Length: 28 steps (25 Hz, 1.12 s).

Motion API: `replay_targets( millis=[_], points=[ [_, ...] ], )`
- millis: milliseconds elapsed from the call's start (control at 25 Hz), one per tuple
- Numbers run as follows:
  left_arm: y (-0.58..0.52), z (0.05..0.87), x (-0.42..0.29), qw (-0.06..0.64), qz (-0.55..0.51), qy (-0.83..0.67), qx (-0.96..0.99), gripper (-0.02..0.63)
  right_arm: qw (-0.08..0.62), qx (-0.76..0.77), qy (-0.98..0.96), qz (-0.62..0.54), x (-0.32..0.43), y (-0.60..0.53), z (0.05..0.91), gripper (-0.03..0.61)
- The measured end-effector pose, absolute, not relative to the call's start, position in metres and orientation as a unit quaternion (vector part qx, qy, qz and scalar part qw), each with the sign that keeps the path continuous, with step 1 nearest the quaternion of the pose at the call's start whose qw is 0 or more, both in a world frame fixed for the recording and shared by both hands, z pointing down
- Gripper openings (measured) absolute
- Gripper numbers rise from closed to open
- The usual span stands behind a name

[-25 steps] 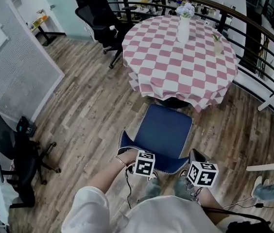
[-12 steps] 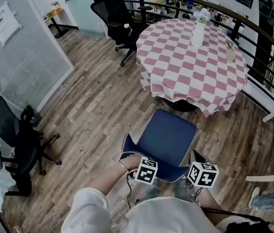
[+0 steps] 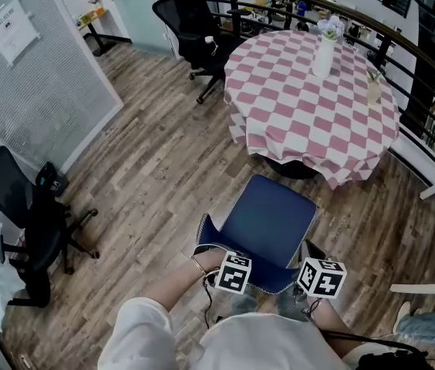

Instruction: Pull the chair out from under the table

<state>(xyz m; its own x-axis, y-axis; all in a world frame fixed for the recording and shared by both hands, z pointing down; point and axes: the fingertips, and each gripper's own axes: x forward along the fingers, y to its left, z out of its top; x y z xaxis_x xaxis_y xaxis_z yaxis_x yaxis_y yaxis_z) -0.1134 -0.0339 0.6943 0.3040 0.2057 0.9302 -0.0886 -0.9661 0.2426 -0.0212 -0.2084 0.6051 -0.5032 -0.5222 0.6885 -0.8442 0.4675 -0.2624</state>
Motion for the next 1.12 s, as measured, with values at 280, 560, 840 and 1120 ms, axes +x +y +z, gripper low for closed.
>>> replay_targets(
  millis=[280, 560, 840, 1120],
  points=[
    [-0.034, 0.690, -0.116, 0.140, 0.590, 0.043, 0.794, 0.150, 0.264, 0.425, -0.809, 0.310, -0.020, -0.216, 0.608, 0.018],
    [-0.031, 0.657, -0.118, 0.187, 0.582, 0.088, 0.787, 0.161, 0.261, 0.430, -0.807, 0.310, -0.015, -0.228, 0.607, 0.017],
    [-0.092, 0.607, -0.095, 0.169, 0.506, -0.026, 0.846, 0.143, 0.248, 0.437, -0.807, 0.309, -0.007, -0.242, 0.597, 0.018],
    [-0.166, 0.579, -0.069, 0.177, 0.401, -0.193, 0.878, 0.006, 0.224, 0.453, -0.813, 0.289, 0.016, -0.267, 0.570, 0.018]
  ],
)
